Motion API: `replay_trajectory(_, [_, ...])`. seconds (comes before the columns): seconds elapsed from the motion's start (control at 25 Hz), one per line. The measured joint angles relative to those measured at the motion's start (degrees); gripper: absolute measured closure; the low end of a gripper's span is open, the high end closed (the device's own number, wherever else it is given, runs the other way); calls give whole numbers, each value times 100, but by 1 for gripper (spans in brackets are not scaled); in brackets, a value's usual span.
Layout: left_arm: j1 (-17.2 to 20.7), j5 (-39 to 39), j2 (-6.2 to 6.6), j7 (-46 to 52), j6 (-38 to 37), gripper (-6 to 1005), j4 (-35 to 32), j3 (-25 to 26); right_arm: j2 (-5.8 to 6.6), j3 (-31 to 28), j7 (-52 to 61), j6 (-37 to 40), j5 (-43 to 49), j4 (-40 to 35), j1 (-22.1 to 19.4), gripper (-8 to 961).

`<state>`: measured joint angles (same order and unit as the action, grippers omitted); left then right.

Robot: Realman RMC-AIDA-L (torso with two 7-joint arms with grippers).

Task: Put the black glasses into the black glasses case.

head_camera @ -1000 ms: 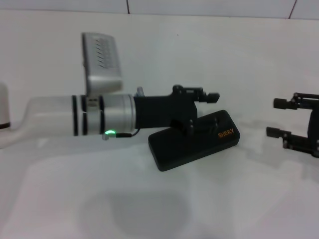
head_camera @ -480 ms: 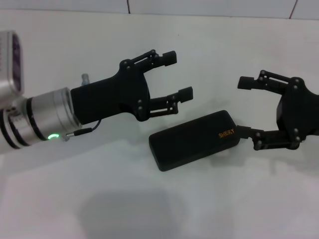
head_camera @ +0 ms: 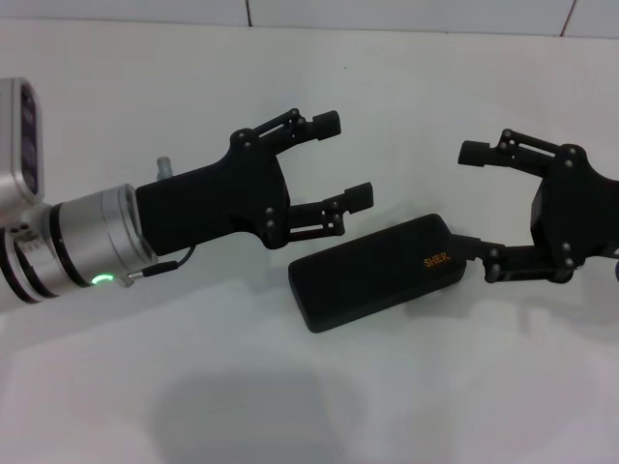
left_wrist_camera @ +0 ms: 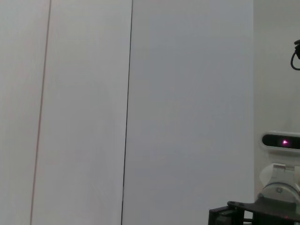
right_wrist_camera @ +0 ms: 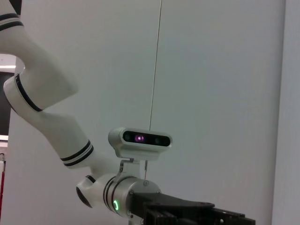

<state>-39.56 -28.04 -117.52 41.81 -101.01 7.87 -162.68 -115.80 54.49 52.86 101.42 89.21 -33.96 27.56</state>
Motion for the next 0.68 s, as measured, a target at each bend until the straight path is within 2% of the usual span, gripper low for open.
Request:
replay_trajectory(0.32, [-67,143,1,-6,-4,111,272,-17,-3,41,-191,-87,-20,115,90,63])
replay_trajectory(0.68, [-145,504,148,-31,-78,111,372,-18,1,54,-363,-234,30,144,108,63])
